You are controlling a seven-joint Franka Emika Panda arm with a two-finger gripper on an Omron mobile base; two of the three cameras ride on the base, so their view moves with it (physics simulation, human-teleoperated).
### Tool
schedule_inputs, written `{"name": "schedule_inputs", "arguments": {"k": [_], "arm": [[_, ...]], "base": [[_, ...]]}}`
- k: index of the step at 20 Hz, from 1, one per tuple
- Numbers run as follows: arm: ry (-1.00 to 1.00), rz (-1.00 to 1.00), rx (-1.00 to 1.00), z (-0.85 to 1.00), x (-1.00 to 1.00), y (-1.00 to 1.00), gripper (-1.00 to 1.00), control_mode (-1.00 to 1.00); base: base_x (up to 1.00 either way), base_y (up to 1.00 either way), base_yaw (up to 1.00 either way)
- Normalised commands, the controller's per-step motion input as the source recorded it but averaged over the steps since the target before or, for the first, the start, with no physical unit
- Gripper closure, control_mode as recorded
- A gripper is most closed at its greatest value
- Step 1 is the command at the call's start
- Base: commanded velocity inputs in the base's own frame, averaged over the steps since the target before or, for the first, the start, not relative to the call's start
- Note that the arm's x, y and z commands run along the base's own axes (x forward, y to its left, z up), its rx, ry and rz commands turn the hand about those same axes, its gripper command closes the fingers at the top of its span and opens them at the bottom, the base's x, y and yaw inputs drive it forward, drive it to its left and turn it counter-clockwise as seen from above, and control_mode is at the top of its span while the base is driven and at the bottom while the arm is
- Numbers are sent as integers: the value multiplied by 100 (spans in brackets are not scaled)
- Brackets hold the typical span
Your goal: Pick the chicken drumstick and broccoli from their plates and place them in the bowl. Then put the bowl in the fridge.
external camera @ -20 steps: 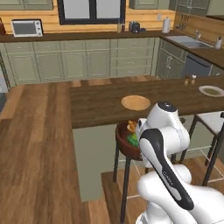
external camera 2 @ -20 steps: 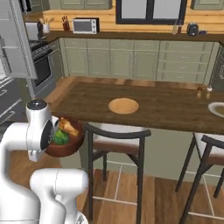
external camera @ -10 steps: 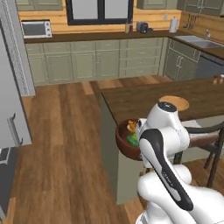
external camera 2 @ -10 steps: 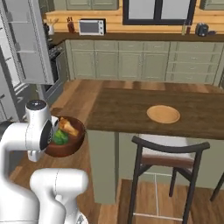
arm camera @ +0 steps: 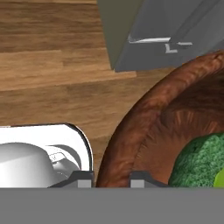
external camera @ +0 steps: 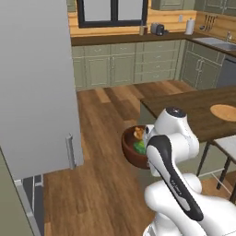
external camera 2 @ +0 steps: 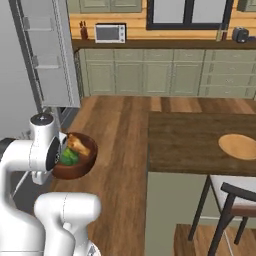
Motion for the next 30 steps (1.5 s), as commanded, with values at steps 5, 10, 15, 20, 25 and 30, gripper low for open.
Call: {"name": "schedule_inputs", "arguments": {"k": [5,10,15,20,25,30], "arm": [[0,0,0,0,0,0,100,100],[0,0,0,0,0,0,100,100],[0,0,0,0,0,0,100,100],[0,0,0,0,0,0,100,100],[0,0,0,0,0,0,100,100],[0,0,0,0,0,0,100,100]], "base": [[26,22,-11],[45,-37,0],[78,-10,0],[74,-4,0],[61,-32,0],[61,-27,0]]}}
